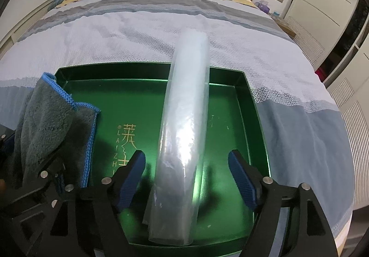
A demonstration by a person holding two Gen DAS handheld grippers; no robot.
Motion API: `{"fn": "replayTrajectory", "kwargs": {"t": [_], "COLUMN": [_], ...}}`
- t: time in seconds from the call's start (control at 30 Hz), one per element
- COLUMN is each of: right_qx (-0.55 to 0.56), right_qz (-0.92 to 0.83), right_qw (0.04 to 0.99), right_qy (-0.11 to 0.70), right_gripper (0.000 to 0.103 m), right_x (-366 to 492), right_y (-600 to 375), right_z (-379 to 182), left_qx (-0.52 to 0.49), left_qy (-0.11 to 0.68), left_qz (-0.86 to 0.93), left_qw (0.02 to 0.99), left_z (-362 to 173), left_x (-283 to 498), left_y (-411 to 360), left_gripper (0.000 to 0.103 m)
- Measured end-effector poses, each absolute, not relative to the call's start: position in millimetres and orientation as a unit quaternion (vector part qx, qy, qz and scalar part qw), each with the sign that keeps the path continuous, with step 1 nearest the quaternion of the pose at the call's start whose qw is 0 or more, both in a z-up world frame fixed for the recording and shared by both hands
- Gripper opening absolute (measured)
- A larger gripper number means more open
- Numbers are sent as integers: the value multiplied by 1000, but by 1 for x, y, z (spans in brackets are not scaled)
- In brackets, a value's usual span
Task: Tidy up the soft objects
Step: 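Lower the grey towel and clear tube into the green tray, then open the left tool releasing the towel while the right tool releases the tube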
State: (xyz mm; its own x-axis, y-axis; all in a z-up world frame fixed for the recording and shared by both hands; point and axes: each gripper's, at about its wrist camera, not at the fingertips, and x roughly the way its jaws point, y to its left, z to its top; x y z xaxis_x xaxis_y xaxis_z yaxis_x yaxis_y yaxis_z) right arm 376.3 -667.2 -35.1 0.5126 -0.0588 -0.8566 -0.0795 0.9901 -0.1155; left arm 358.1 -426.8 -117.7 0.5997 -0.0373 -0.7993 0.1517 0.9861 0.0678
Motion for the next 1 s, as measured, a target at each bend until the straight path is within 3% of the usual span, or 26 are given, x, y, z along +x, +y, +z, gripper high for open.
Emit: {"fn": "replayTrajectory", "kwargs": {"t": [0.33,1.0], "right_qx": [-61,-59], "right_qz": [5,-17], "right_qw": [872,882], "right_qy": [486,467], "right_gripper": [82,89], "right_x": [375,357], "right_y": [-669,-673], "right_z": [-29,0], "left_qx": [70,71], "left_qy": [425,407], "left_qz": [-22,-28], "left_qw": [902,910], "left_z": [-110,-89], "left_x": [355,344], "left_y": [-422,-421], "left_gripper": [70,70]}}
